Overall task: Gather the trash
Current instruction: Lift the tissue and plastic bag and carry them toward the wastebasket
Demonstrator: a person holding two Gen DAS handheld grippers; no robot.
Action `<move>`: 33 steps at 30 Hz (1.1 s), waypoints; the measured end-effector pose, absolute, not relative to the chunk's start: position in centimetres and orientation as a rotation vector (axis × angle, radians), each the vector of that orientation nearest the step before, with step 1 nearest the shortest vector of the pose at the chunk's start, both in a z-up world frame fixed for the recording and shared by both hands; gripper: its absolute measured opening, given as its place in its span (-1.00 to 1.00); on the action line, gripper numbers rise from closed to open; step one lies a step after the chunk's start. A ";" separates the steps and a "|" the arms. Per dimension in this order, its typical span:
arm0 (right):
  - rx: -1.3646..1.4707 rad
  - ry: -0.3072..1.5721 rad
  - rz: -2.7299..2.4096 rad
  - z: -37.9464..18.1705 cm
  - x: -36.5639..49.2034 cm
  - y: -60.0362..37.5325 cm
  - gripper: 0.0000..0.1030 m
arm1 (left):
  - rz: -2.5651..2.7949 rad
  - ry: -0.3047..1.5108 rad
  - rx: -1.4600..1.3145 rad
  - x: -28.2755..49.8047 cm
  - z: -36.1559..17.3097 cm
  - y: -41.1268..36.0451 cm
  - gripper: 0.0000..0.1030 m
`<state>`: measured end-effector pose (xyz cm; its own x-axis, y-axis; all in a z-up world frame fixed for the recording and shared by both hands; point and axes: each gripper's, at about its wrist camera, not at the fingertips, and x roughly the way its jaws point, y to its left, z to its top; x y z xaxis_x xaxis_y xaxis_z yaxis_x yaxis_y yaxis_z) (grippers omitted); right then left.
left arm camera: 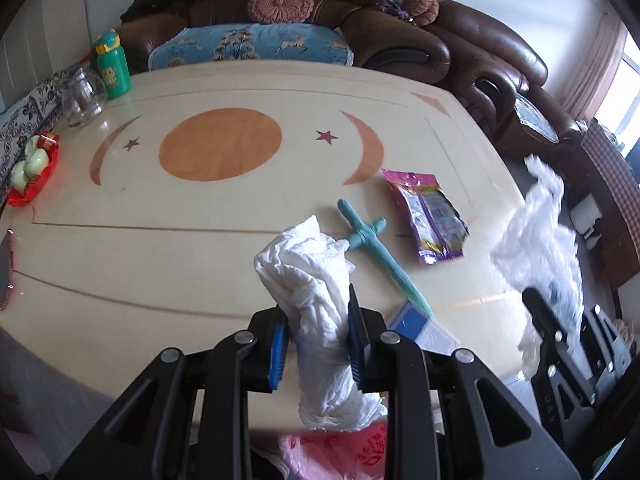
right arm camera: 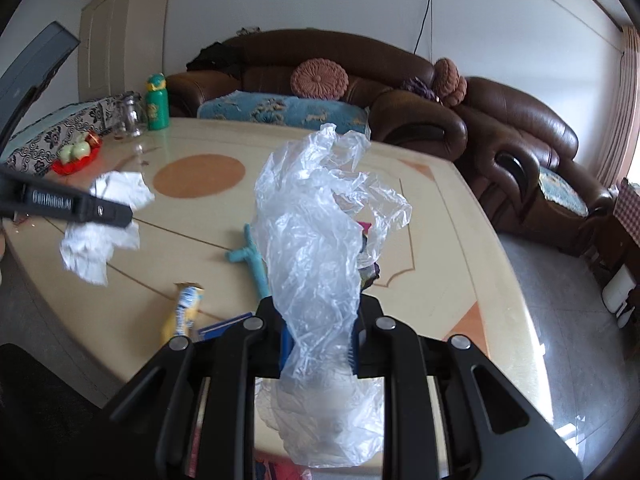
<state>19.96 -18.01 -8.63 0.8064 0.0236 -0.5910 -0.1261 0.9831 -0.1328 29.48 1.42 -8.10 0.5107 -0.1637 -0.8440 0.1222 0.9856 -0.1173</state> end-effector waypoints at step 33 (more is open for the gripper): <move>-0.219 0.610 0.101 -3.7 1.6 -15.0 -0.59 | -0.267 0.970 0.081 8.7 -7.6 -1.6 -0.51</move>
